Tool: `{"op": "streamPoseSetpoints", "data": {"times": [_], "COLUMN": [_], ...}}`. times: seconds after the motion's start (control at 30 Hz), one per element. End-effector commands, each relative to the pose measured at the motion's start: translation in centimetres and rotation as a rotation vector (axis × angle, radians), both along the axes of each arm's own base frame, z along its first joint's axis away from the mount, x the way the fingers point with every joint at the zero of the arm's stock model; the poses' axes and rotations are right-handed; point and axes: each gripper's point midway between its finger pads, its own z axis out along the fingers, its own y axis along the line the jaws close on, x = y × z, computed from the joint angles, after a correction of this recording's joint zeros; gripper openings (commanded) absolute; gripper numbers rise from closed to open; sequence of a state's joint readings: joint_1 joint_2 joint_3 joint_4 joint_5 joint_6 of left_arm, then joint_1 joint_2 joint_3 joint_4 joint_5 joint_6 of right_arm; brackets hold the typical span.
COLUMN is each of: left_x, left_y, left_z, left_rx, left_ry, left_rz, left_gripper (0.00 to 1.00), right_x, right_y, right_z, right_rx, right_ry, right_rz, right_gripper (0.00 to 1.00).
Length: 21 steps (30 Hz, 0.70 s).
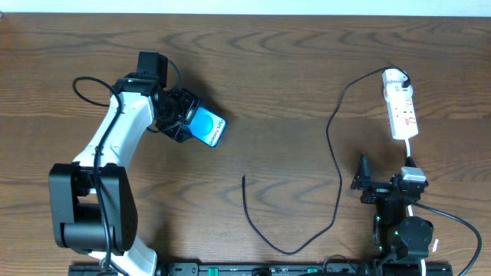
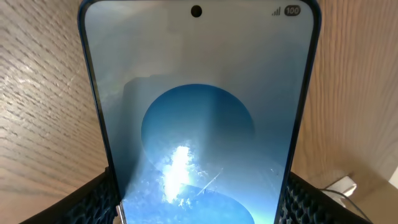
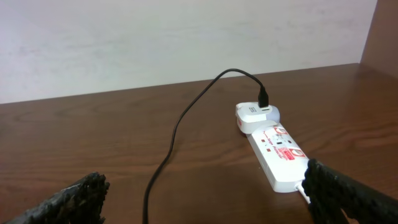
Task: Plug charger to phone and switch on socket
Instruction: 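Rotate the held phone with the left gripper, tilting its screen toward center, then move the right gripper from rest toward the phone held by the left gripper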
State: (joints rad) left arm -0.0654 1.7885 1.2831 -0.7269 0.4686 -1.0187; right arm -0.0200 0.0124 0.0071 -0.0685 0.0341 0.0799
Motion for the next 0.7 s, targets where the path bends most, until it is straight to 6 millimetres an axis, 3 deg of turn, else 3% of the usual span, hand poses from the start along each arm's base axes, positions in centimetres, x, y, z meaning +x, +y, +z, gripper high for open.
{"op": "streamPoseSetpoints", "data": {"times": [0.0, 0.23, 0.43, 0.67], "left_x": [0.0, -0.1, -0.1, 0.0], "left_y": [0.3, 0.7, 0.7, 0.7], "left_z": [0.8, 0.6, 0.6, 0.6], "left_rx": [0.019, 0.043, 0.043, 0.042], "left_ry": [-0.039, -0.036, -0.036, -0.036], "left_rz": [-0.031, -0.025, -0.024, -0.024], "left_gripper": [0.07, 0.07, 0.08, 0.07], "right_x": [0.0, 0.0, 0.0, -0.4], "right_y": [0.2, 1.5, 1.9, 4.8], "right_z": [-0.1, -0.1, 0.0, 0.6], "right_rx": [0.012, 0.037, 0.283, 0.463], "right_ry": [0.000, 0.000, -0.001, 0.017], "right_rz": [0.006, 0.078, 0.084, 0.244], "right_gripper": [0.99, 0.99, 0.99, 0.99]}}
